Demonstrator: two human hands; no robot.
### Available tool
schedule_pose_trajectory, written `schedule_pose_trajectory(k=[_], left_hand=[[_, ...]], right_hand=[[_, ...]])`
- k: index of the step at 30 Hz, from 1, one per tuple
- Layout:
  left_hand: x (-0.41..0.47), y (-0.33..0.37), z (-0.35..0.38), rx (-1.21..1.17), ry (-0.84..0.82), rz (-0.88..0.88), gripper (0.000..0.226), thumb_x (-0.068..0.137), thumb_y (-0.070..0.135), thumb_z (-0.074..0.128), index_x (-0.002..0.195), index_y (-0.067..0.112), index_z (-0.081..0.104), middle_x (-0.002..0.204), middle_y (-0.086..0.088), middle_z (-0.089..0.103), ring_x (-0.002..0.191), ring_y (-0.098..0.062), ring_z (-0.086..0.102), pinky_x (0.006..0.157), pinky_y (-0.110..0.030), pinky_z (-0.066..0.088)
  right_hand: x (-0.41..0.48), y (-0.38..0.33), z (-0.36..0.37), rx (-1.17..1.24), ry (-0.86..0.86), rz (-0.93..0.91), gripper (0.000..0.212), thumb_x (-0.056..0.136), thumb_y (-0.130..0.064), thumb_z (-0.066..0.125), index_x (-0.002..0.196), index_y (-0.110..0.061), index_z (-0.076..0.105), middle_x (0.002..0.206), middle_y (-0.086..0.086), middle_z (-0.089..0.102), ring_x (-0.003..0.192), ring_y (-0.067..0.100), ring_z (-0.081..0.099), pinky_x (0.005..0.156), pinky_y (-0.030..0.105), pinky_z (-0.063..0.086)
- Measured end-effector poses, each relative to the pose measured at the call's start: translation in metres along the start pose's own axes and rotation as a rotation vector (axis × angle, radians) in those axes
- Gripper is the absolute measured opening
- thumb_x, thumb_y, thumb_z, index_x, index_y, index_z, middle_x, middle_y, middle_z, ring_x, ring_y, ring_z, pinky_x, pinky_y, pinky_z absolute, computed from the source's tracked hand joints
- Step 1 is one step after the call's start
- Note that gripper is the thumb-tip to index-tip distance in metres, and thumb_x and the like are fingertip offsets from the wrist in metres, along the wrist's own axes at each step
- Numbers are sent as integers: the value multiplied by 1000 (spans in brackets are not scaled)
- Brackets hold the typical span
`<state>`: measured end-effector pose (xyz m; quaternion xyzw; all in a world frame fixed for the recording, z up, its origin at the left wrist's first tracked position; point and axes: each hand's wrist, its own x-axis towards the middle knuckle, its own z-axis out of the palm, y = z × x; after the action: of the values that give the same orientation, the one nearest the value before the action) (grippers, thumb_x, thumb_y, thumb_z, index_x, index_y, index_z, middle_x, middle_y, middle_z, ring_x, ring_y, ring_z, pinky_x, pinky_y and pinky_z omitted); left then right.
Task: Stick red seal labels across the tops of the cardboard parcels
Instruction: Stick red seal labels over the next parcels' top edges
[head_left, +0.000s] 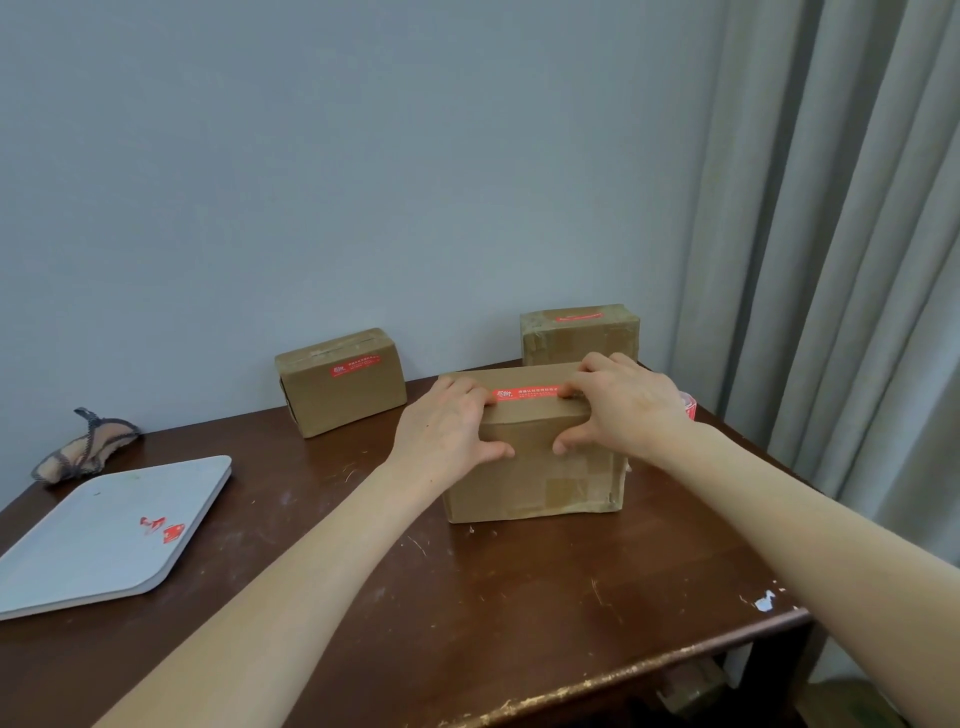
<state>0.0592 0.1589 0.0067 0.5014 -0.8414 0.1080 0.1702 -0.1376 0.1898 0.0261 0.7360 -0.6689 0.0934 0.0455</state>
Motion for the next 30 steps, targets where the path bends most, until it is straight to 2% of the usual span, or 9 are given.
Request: schedule_pose_trajectory(k=[4, 8, 10, 14, 19, 26, 30], left_hand=[[-4, -3, 3, -54, 14, -45, 70, 73, 59, 67, 128, 22, 47, 128, 7, 49, 121, -11, 41, 90, -26, 43], [-1, 3, -1, -4, -5, 9, 77, 74, 64, 62, 139, 36, 33, 133, 4, 43, 124, -15, 39, 83, -27, 43], [3, 8, -2, 58, -31, 21, 80, 72, 69, 60, 141, 42, 29, 134, 0, 41, 124, -18, 39, 87, -30, 42], [11, 10, 0, 152, -70, 5, 79, 70, 75, 55, 139, 44, 32, 132, -2, 41, 121, -22, 38, 95, -34, 35], [11, 11, 2, 168, -65, -4, 78, 70, 75, 55, 137, 39, 37, 130, -1, 43, 119, -22, 39, 95, -34, 35], [10, 9, 1, 120, -64, -1, 81, 71, 72, 58, 138, 31, 41, 131, 1, 43, 119, -20, 39, 91, -31, 39], [10, 5, 0, 88, -61, -21, 83, 69, 71, 61, 136, 25, 44, 132, 3, 44, 120, -17, 39, 89, -30, 42]], right_hand=[[-2, 1, 2, 17, 19, -1, 81, 69, -65, 70, 137, -33, 41, 128, -5, 47, 120, 18, 42, 85, 35, 44], [-1, -4, 1, -51, 9, -55, 88, 70, -72, 63, 145, -46, 26, 129, 0, 43, 121, 22, 40, 88, 34, 41], [2, -6, 0, -71, -1, -52, 89, 69, -75, 61, 145, -49, 24, 128, 2, 43, 120, 24, 40, 91, 36, 41], [7, -8, 1, -96, -40, -26, 84, 67, -79, 58, 141, -51, 31, 125, 4, 41, 118, 26, 38, 92, 38, 41], [10, -7, 3, -86, -48, -5, 84, 66, -79, 60, 139, -44, 39, 125, 3, 41, 118, 26, 37, 91, 39, 42], [8, -4, 2, -31, -33, 5, 83, 65, -74, 66, 134, -33, 49, 123, -2, 43, 115, 22, 38, 82, 34, 43], [5, -1, 1, 13, -37, 25, 82, 65, -72, 68, 134, -30, 52, 125, -4, 41, 118, 20, 36, 84, 37, 47]])
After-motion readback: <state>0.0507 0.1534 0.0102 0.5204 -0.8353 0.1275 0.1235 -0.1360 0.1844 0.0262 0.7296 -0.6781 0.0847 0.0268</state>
